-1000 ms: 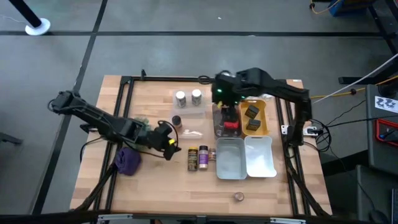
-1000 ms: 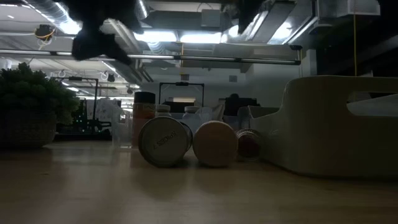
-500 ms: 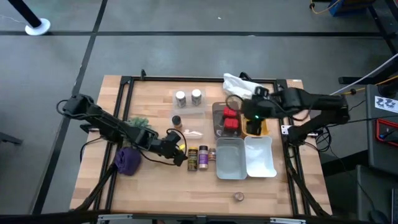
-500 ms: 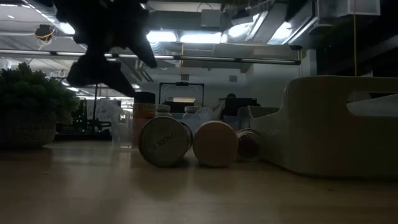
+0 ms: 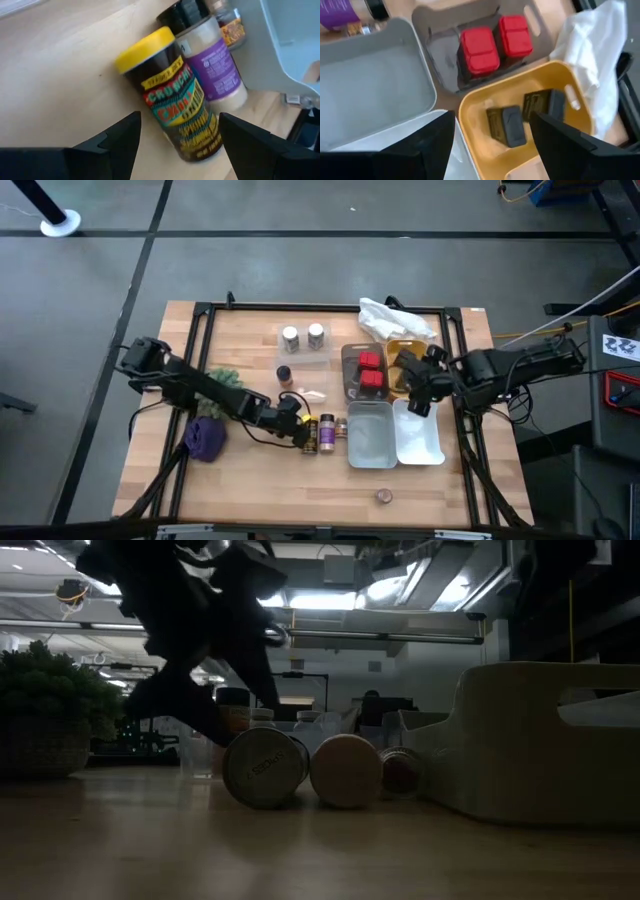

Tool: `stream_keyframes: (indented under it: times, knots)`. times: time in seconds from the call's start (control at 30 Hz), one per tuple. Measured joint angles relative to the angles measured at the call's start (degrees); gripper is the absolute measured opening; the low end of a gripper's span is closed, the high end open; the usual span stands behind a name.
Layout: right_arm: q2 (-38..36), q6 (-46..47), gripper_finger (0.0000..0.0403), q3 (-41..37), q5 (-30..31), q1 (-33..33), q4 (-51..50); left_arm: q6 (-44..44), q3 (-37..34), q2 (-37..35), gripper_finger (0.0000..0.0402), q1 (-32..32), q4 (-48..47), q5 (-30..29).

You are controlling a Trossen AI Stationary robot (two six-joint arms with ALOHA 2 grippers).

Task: Sort spices by type
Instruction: Put the yellow seasoning bottle into the white bin

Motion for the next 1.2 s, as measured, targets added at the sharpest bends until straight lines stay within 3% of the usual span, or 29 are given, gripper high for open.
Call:
stream_keyframes:
  times: [0.33,0.7,0.97,1.2]
  knots:
    - [-0.5,5.3,0.0257,-11.2,3.8,6.2,8.2,-0.6,2.5,4.3,0.0251,2.2,-0.3,1.1]
    - [-0.5,7.6,0.0257,-16.2,4.3,12.9,18.1,-1.7,2.5,8.0,0.0251,2.8,-0.1,3.8]
    - [-0.6,7.5,0.0257,-19.4,3.9,13.8,26.0,1.8,2.7,9.6,0.0251,2.9,0.3,6.8]
    - [-0.5,7.5,0.0257,-21.5,3.5,13.8,33.7,5.3,2.6,9.0,0.02,2.9,0.0,7.4]
